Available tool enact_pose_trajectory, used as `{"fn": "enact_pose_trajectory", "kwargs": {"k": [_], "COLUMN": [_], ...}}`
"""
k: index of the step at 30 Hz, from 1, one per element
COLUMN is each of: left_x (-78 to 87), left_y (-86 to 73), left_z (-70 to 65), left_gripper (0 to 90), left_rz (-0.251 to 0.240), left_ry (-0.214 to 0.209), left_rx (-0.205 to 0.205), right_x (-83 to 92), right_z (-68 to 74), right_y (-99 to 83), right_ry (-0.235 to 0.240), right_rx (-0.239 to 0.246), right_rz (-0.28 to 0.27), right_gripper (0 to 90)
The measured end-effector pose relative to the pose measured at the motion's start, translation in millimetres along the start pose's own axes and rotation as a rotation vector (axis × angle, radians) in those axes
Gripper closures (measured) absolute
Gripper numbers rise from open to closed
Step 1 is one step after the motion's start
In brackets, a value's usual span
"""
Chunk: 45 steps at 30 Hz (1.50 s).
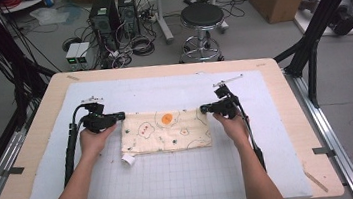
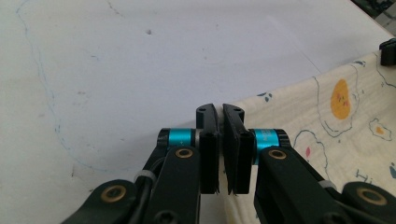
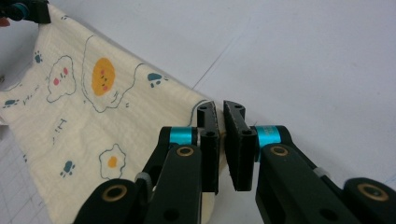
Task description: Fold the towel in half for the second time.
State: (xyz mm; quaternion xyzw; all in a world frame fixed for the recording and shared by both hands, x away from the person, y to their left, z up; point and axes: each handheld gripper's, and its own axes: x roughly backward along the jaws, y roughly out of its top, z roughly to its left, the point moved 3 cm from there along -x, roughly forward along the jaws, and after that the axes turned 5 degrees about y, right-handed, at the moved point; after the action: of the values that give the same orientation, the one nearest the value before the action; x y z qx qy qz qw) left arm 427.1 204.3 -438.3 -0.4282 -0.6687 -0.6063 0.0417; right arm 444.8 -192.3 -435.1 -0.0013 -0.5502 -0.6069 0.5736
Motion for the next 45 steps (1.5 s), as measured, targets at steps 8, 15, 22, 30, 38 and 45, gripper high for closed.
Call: {"fn": "enact_pose_trajectory", "kwargs": {"k": [8,15,22,30,38,45], "left_x": [6.6,14.6,22.0,27.4,33.7,40.5], "left_y": [-1.7,-4.4,-7.8,-15.8,-22.2,-29.5], "left_z": [-7.7,-9.5,-11.9,-16.0,-21.6,-27.3], "left_gripper": [84.9,84.8,84.8,84.8,84.6,84.5], "left_rz": [0.003,-0.001,-0.008,-0.017,-0.016,-0.027], "left_ry": [-0.001,-0.006,-0.016,-0.031,-0.053,-0.064], "left_rx": [-0.044,-0.065,-0.098,-0.109,-0.132,-0.144], "right_x": [8.8,14.0,17.9,24.2,25.3,31.3], "right_z": [5.2,11.4,17.3,23.3,26.7,30.6], "right_y": [-4.3,-4.3,-4.5,-7.8,-23.8,-35.5], "right_ry": [0.012,0.022,0.03,0.047,0.063,0.088], "right_rx": [0.021,0.033,0.054,0.063,0.067,0.067], "right_rz": [-0.01,-0.018,-0.011,-0.016,-0.033,-0.05], "right_gripper": [85.2,85.2,85.1,85.1,85.1,85.1]}}
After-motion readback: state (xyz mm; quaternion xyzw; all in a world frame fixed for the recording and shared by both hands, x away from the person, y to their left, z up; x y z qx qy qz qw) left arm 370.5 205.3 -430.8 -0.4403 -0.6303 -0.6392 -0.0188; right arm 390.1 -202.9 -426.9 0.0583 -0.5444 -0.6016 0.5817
